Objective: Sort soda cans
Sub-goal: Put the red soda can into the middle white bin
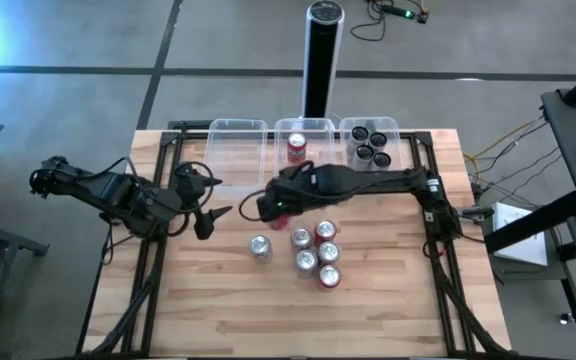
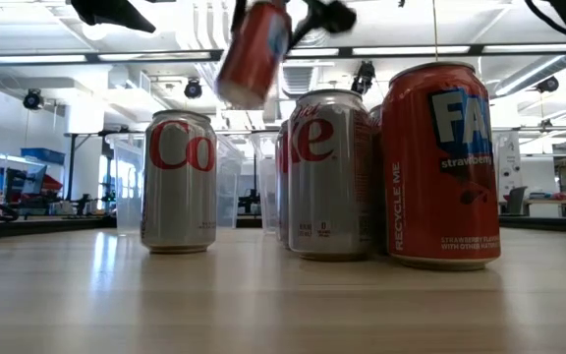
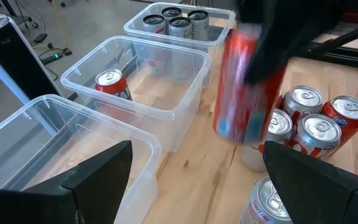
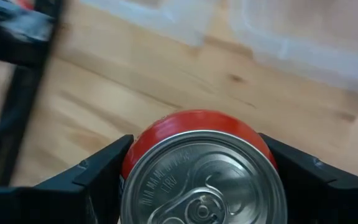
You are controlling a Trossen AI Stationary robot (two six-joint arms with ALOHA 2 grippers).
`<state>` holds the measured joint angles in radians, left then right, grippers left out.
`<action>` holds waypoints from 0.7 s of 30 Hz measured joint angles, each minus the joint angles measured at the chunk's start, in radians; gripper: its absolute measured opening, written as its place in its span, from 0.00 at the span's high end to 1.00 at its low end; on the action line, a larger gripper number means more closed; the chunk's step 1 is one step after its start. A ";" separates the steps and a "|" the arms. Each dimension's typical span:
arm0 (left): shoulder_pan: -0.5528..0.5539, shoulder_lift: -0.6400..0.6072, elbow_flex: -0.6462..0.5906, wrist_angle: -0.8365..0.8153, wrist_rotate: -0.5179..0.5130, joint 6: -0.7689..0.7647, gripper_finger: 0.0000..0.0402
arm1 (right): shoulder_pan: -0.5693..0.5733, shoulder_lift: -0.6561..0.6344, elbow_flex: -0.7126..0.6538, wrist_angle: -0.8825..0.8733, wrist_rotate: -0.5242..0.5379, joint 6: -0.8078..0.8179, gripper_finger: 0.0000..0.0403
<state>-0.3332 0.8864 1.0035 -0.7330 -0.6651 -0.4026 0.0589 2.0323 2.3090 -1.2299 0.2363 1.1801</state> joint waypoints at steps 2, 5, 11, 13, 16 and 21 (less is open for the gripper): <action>0.000 0.000 0.000 0.000 0.000 0.001 0.14 | 0.000 -0.010 0.050 -0.006 0.045 -0.058 0.27; 0.000 0.000 0.000 0.000 -0.002 0.001 0.14 | -0.030 -0.068 0.016 0.009 0.088 -0.143 0.26; 0.000 0.000 0.000 0.000 -0.006 0.001 0.14 | -0.148 -0.087 0.001 -0.092 0.175 -0.341 0.26; 0.000 0.000 0.000 0.001 -0.006 0.001 0.14 | -0.187 -0.087 -0.024 -0.094 0.175 -0.363 0.26; 0.000 0.000 0.000 0.001 -0.005 -0.017 0.14 | -0.240 -0.084 -0.091 -0.087 0.152 -0.365 0.26; 0.000 0.000 0.000 0.000 -0.005 -0.044 0.14 | -0.288 -0.080 -0.268 0.015 0.142 -0.312 0.26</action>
<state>-0.3328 0.8864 1.0035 -0.7326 -0.6703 -0.4471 -0.2293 1.9526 2.0406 -1.2150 0.3787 0.8682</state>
